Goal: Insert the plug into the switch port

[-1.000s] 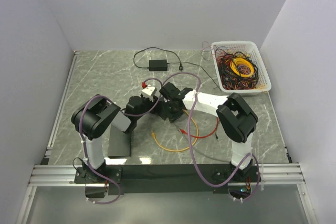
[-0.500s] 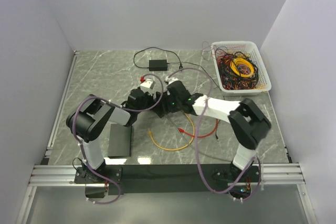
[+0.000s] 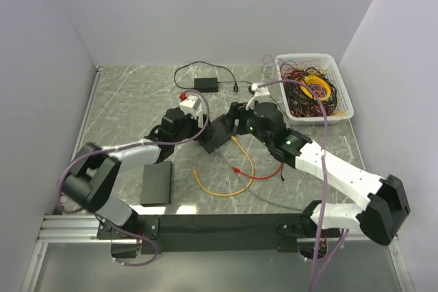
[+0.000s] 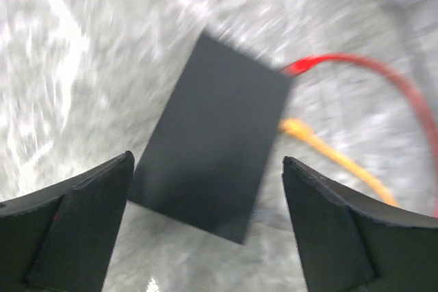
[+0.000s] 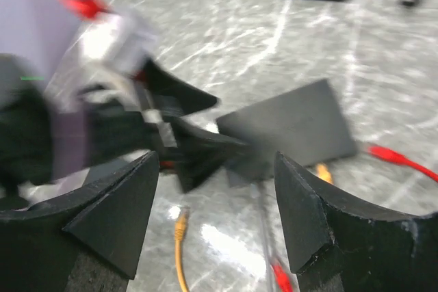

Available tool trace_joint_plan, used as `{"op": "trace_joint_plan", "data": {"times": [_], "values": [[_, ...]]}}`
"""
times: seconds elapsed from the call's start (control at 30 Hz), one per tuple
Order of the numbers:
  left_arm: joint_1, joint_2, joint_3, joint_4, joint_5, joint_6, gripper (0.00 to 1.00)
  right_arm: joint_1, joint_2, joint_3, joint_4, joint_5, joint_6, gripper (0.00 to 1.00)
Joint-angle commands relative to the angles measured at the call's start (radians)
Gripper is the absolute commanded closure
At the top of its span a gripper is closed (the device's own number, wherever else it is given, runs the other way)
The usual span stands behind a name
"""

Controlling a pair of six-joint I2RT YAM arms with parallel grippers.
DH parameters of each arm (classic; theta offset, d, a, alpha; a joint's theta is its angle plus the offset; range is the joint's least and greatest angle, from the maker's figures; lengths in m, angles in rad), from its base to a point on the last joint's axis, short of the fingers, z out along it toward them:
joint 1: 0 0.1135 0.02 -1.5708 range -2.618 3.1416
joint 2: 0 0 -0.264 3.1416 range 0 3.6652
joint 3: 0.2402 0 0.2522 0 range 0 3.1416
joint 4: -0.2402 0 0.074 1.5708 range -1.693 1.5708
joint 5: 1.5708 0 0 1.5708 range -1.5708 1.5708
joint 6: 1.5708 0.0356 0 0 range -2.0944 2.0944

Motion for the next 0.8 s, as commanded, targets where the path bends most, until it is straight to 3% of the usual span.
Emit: {"op": "trace_joint_plan", "data": {"times": [0.0,0.17,0.2,0.23,0.27,0.33,0.6,0.77], "values": [[-0.034,-0.13,-0.018,0.005,0.064,0.052,0.07,-0.028,-0.074,-0.034,-0.068,0.121,0.03,0.25],[-0.161,-0.137,0.008,-0.038,0.06,0.133,0.22,-0.111,-0.143,-0.071,-0.104,0.176,0.062,0.32],[-0.174,-0.123,0.029,-0.058,0.049,0.135,0.31,-0.128,-0.157,-0.071,-0.116,0.202,0.077,0.33],[-0.183,-0.106,0.039,-0.062,0.045,0.136,0.35,-0.169,-0.16,-0.068,-0.128,0.207,0.082,0.37],[-0.2,-0.072,0.048,-0.065,0.034,0.133,0.37,-0.186,-0.166,-0.068,-0.143,0.208,0.085,0.51],[-0.211,-0.022,0.072,-0.064,0.017,0.135,0.47,-0.226,-0.177,-0.071,-0.156,0.211,0.091,0.58],[-0.261,0.137,0.194,-0.079,-0.128,0.144,0.34,-0.349,-0.195,-0.117,-0.119,0.096,0.082,0.59],[-0.286,0.187,0.234,-0.105,-0.22,0.179,0.34,-0.361,-0.186,-0.123,-0.11,0.069,0.078,0.62]]}}
